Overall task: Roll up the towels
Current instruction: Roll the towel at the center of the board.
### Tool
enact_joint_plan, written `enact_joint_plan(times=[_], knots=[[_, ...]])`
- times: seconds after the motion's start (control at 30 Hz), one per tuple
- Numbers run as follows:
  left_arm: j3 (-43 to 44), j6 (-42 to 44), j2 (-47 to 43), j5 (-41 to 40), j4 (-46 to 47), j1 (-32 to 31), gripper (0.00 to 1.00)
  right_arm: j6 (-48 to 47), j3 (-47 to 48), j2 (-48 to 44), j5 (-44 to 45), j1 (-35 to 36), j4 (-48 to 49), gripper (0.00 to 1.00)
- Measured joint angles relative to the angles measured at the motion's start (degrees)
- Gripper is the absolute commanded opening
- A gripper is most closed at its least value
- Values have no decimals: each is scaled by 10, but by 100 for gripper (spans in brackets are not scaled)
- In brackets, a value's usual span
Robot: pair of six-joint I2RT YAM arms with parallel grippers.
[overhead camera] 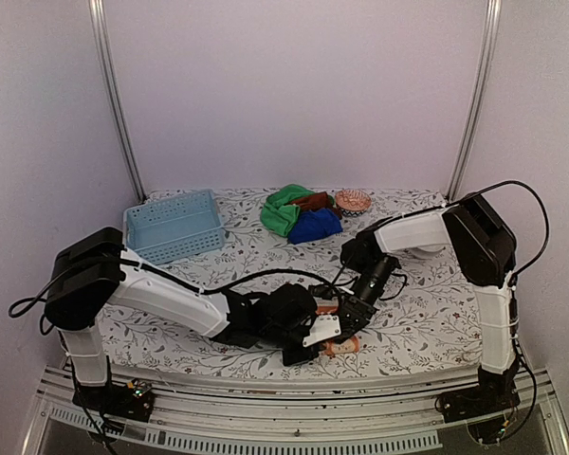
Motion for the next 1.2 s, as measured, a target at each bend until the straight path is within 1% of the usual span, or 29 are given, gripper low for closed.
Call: enact_joint_plan(times=[0.13,0.2,0.27,0.43,0.63,0.73,0.83,0.97,1.1,1.2], knots=[[0,-11,-1,16,-1,0,2,-10,12,-16,-2,-32,1,33],[0,-18,-2,26,-4,0,2,8,13,-25,18,-46,22,28],[2,-23,-7,37,-13,0,2,35,13,-25,45,-56,50,25],[20,-31,-12,70,-49,0,2,88,27,6,91,-41,93,20],[47,-49,-6,108,-83,1,1,124,57,17,116,-7,108,21],[48,-73,6,123,-89,8,0,134,58,17,115,-4,115,27],[48,-98,18,150,-81,17,0,134,56,5,110,-16,114,31],[46,-136,23,193,-69,41,0,130,49,-58,104,-68,115,33],[28,-180,22,226,-40,60,0,120,1,-195,99,-120,148,34],[-5,-223,10,253,-3,78,0,100,-64,-304,92,-121,177,35]])
